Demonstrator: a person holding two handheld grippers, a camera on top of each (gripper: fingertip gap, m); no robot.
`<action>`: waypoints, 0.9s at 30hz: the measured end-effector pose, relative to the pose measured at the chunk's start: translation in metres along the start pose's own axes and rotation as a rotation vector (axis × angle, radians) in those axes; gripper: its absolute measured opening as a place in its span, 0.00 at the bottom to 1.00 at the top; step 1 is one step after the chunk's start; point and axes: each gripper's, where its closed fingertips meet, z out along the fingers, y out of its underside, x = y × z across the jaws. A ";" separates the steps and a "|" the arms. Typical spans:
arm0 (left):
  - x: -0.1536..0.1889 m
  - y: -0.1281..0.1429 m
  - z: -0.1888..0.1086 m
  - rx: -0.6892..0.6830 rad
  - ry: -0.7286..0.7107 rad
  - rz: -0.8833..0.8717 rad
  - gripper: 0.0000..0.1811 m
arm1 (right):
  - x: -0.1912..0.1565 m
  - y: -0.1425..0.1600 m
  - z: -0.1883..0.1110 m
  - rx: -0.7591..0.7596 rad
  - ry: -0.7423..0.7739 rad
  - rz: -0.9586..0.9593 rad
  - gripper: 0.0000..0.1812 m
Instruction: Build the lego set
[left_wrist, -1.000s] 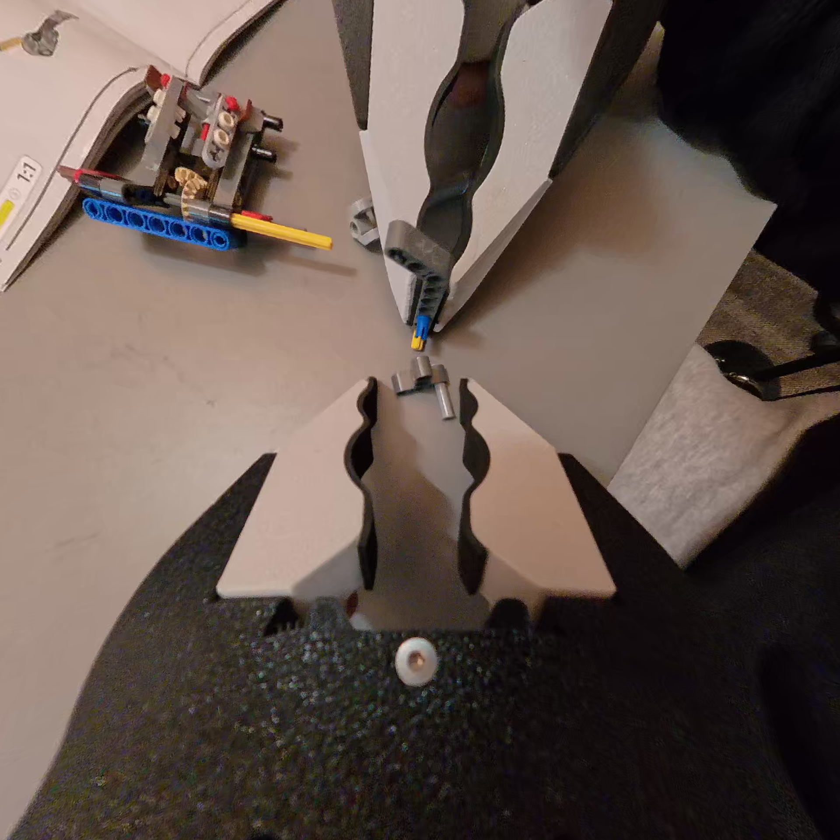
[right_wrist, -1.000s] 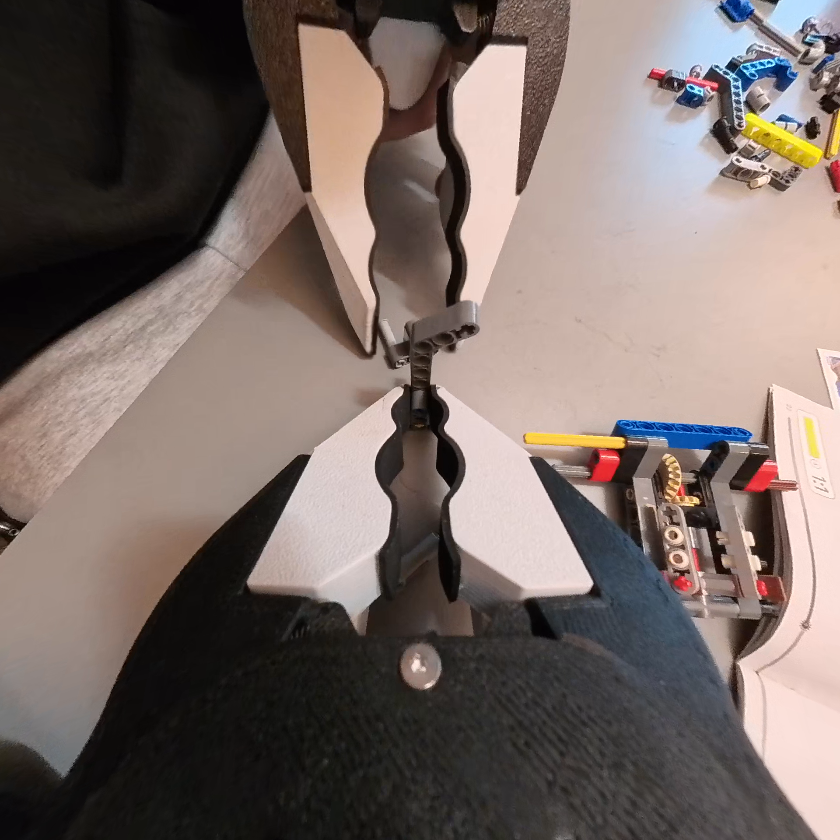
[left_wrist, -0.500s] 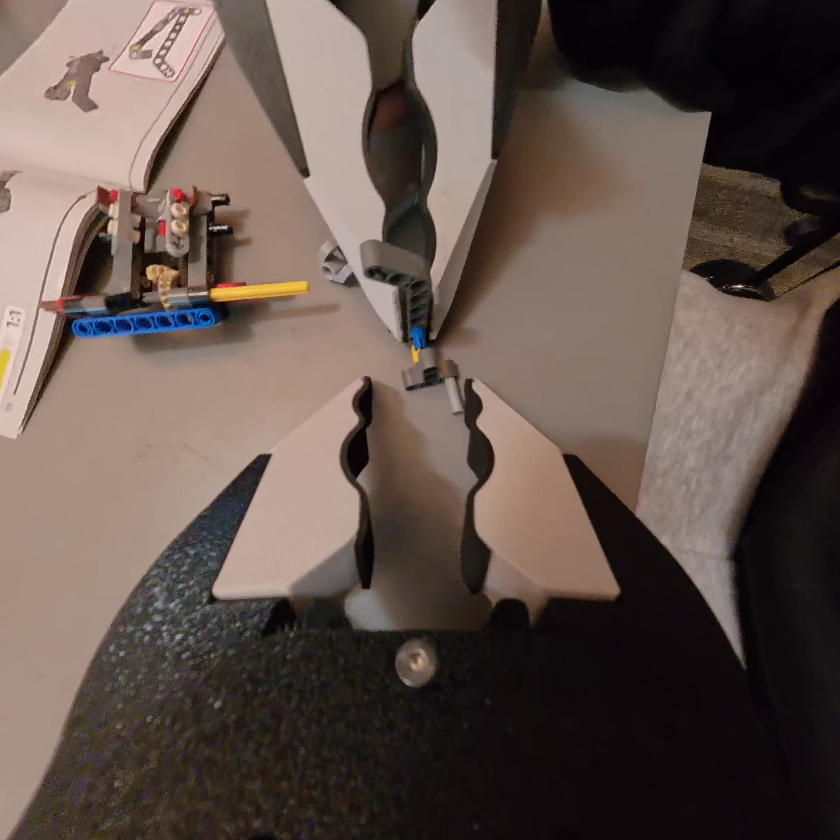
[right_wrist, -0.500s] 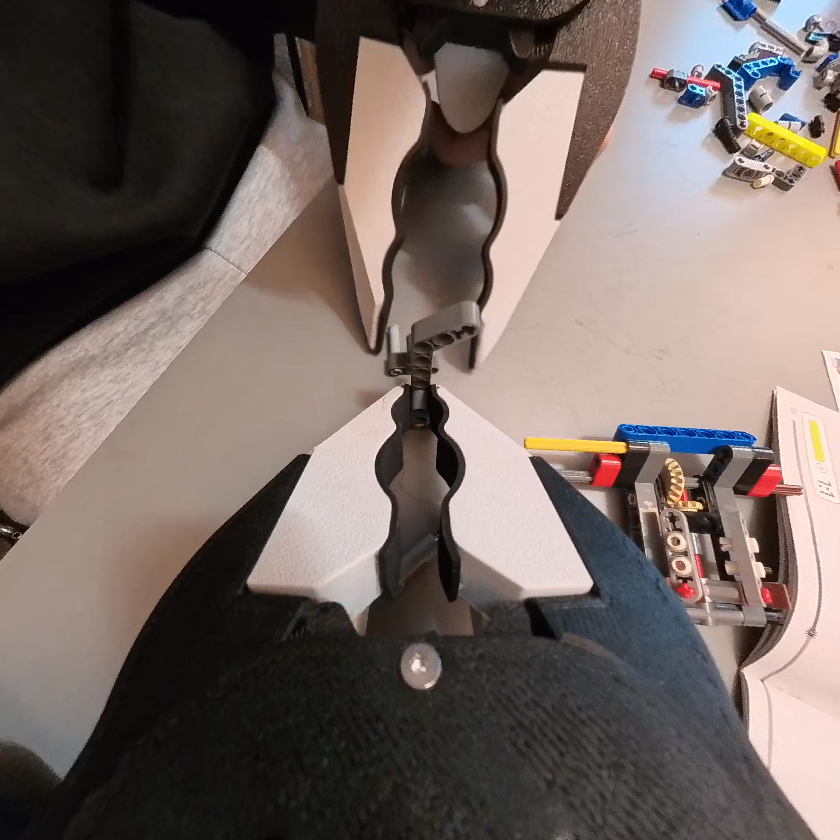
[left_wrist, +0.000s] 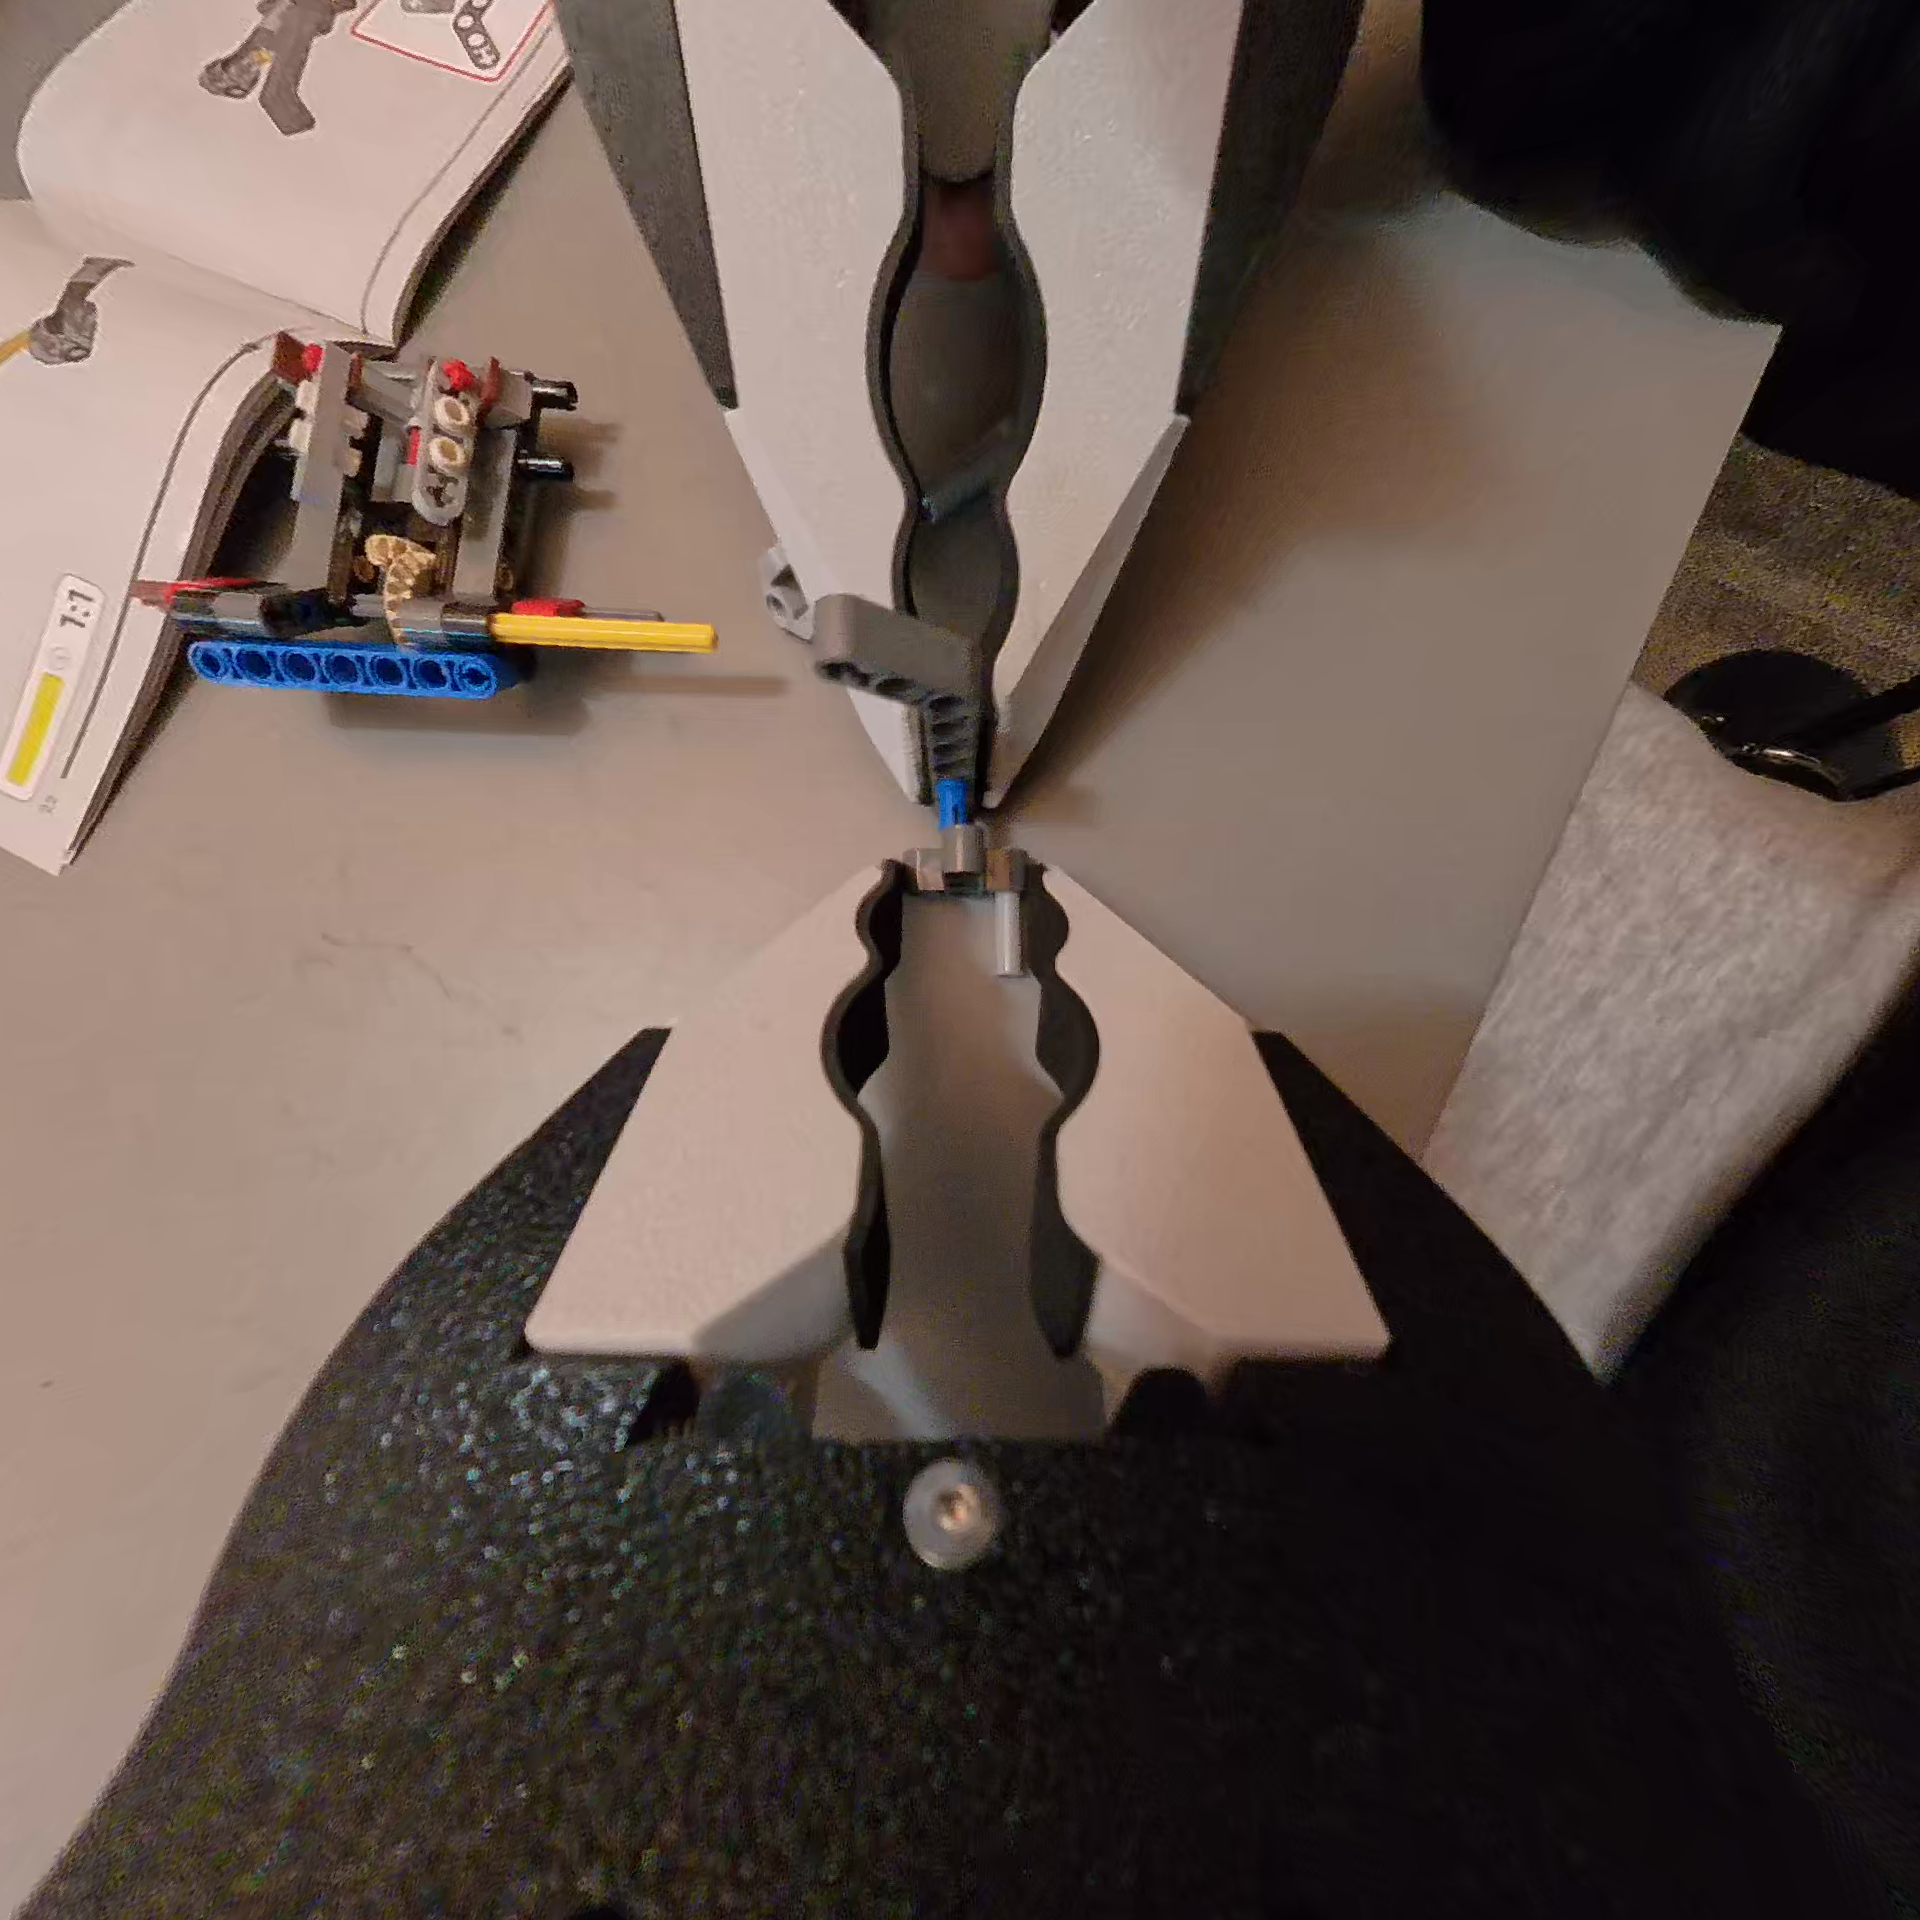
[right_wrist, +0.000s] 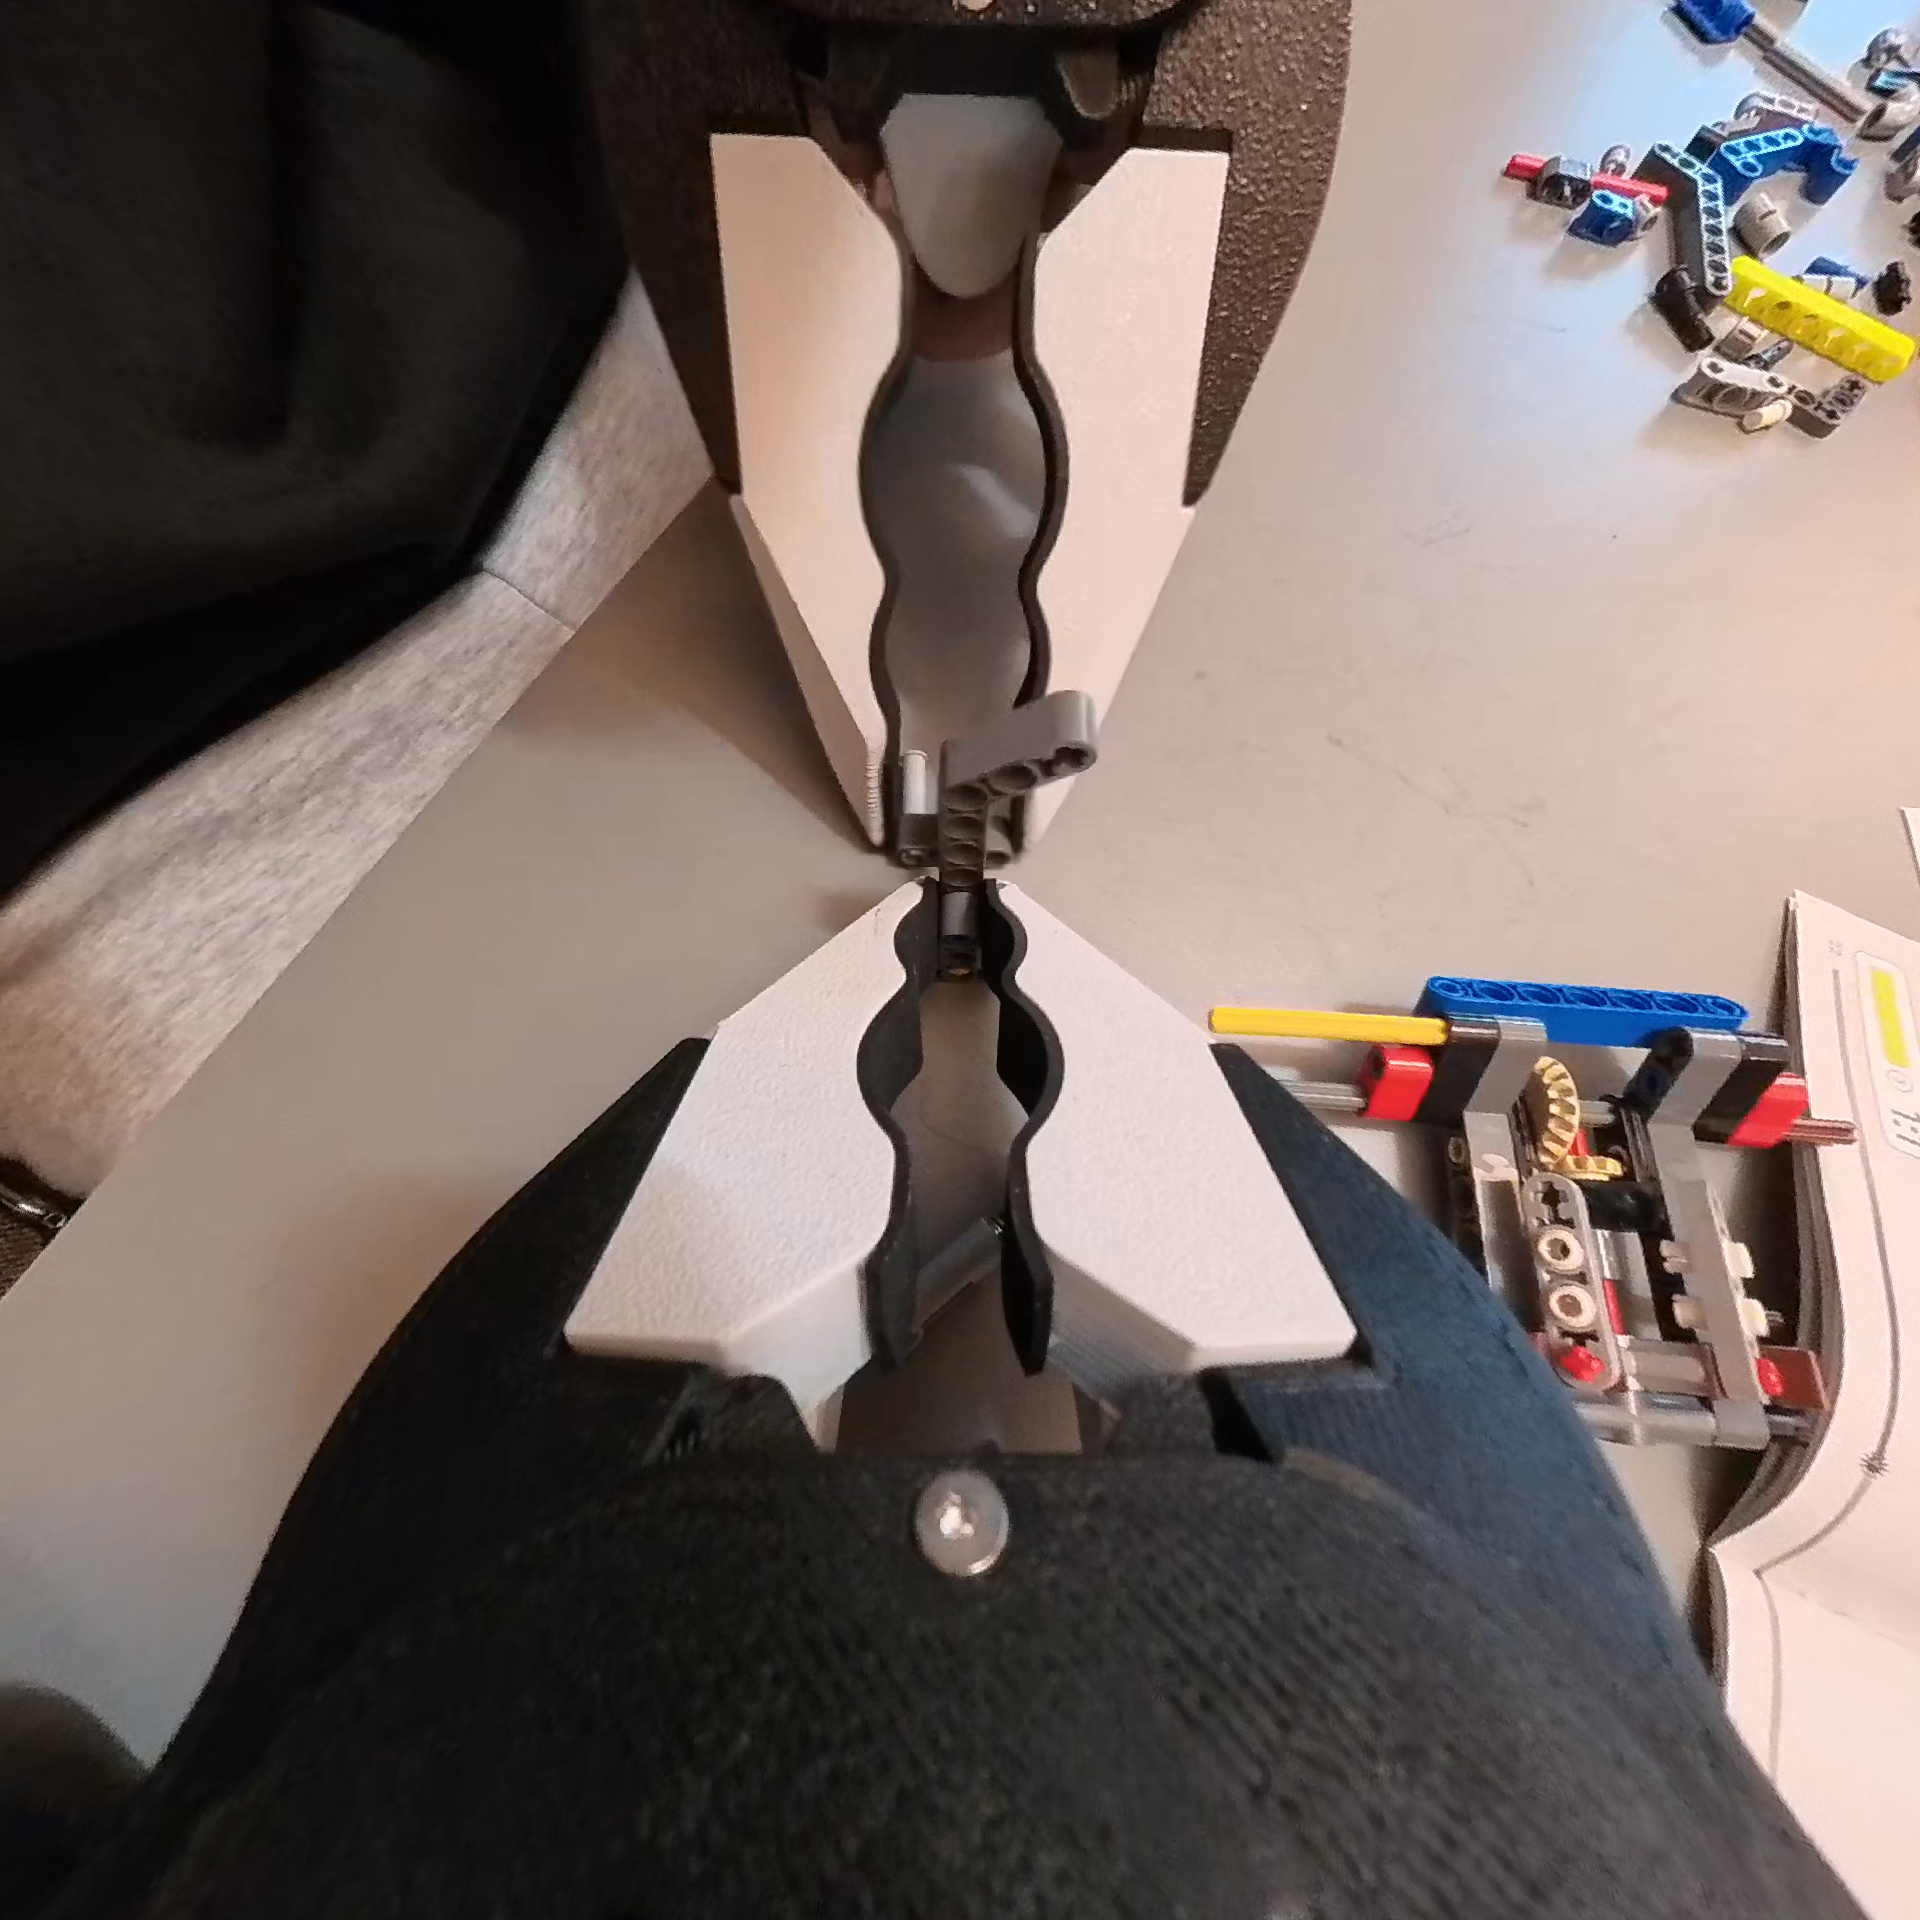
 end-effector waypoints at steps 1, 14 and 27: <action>-0.002 0.000 0.000 0.007 0.002 -0.004 0.11 | 0.000 0.000 0.000 0.000 -0.003 0.004 0.03; -0.003 0.000 0.000 0.082 0.100 0.071 0.11 | 0.002 0.000 0.001 -0.005 0.004 0.031 0.03; -0.005 0.000 0.000 0.079 0.089 0.095 0.11 | 0.004 -0.002 0.004 -0.048 0.039 0.015 0.03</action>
